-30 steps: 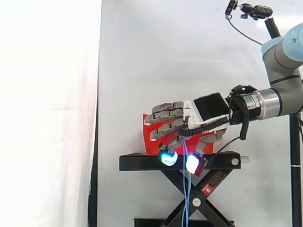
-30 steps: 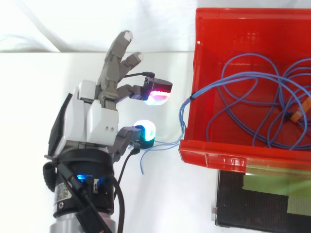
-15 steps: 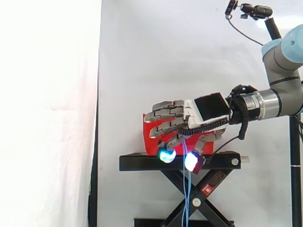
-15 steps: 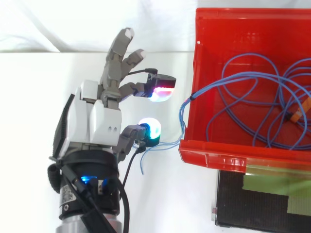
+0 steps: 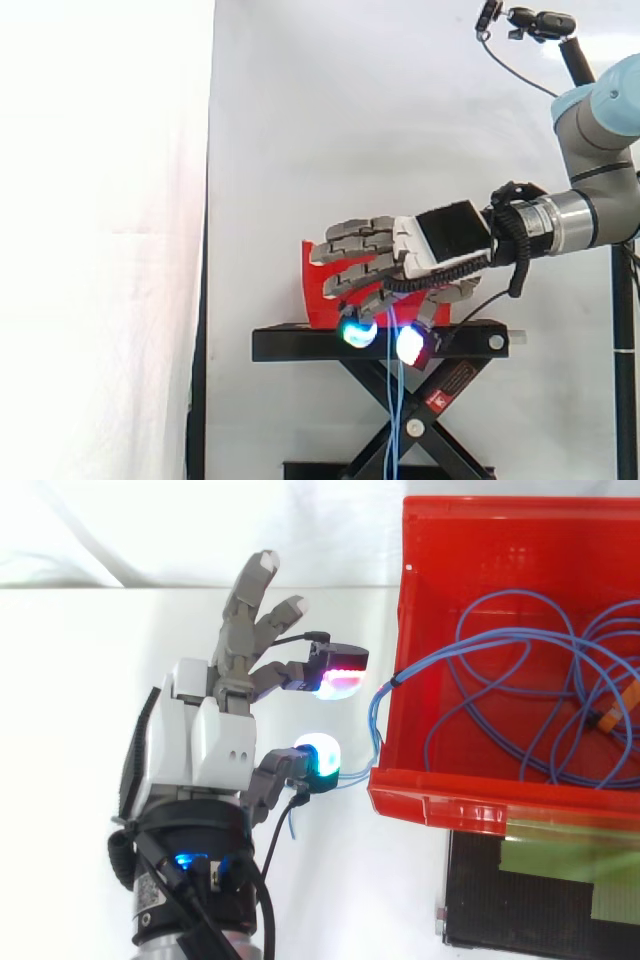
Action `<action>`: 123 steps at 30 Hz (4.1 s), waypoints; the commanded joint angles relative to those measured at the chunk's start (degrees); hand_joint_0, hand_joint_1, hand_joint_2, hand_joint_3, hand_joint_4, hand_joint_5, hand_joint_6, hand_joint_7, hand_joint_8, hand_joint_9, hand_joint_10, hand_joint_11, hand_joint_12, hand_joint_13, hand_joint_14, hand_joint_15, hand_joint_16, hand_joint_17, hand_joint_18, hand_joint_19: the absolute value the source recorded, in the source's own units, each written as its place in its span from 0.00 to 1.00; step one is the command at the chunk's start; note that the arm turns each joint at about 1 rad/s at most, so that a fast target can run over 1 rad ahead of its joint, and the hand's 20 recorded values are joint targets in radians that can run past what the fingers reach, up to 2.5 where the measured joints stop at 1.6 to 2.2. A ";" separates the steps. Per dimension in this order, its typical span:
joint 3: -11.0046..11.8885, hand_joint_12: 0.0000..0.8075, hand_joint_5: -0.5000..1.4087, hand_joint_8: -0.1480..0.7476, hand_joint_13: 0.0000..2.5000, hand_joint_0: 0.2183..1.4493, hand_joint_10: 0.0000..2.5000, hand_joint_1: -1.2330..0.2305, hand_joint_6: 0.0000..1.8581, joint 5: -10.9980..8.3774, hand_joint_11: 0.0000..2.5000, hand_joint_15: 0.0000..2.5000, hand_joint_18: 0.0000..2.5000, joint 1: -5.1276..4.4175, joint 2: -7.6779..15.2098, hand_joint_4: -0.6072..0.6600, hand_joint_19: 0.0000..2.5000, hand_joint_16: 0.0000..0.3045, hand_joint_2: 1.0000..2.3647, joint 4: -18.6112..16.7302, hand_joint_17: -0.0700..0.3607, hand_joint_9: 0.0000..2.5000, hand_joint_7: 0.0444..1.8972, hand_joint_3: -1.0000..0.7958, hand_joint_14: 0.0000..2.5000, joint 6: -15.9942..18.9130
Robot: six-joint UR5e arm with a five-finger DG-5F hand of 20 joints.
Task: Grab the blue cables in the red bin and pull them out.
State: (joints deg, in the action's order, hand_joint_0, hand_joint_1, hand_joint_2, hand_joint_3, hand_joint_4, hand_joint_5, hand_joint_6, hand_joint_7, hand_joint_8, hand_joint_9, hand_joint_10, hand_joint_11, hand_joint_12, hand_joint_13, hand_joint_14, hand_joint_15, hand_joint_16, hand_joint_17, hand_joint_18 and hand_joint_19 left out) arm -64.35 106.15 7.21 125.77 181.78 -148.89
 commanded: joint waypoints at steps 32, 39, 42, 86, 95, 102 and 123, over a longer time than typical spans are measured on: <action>0.01 0.41 0.68 0.49 0.09 0.48 0.00 0.24 0.00 3.19 0.11 0.10 0.02 1.41 0.00 0.68 0.13 0.15 0.00 -0.38 0.40 0.23 0.24 0.00 0.00 -3.55; -0.08 0.41 0.68 0.49 0.09 0.48 0.00 0.24 0.00 3.45 0.11 0.10 0.02 1.76 0.00 0.68 0.13 0.15 0.00 0.15 0.41 0.23 0.23 0.00 0.00 -3.99; 0.01 0.41 0.68 0.49 0.09 0.48 0.00 0.24 0.00 3.98 0.11 0.10 0.02 2.02 0.00 0.68 0.13 0.15 0.00 1.91 0.41 0.23 0.23 0.00 0.00 -3.99; -0.08 0.41 0.69 0.49 0.09 0.48 0.00 0.24 0.00 3.71 0.12 0.10 0.02 3.08 0.00 0.69 0.13 0.15 0.00 1.64 0.41 0.24 0.22 0.00 0.00 -8.56; -0.08 0.41 0.72 0.49 0.10 0.48 0.00 0.24 0.00 3.45 0.12 0.10 0.02 3.16 0.00 0.72 0.12 0.15 0.00 1.64 0.40 0.25 0.26 0.00 0.00 -8.65; -0.08 0.41 0.74 0.49 0.11 0.49 0.00 0.24 0.00 3.01 0.12 0.10 0.03 3.08 0.00 0.74 0.13 0.15 0.00 1.64 0.40 0.26 0.30 0.00 0.00 -8.65; -0.08 0.41 0.74 0.49 0.11 0.49 0.01 0.24 0.00 2.75 0.12 0.10 0.03 2.37 0.00 0.73 0.12 0.15 0.00 0.94 0.40 0.26 0.30 0.00 0.00 -8.65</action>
State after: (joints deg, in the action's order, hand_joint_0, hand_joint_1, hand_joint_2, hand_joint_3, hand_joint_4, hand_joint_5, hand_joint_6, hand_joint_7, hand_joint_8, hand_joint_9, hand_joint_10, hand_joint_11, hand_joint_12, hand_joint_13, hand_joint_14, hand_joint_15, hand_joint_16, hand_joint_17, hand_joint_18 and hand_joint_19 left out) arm -64.42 109.08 9.76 125.77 182.75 -157.54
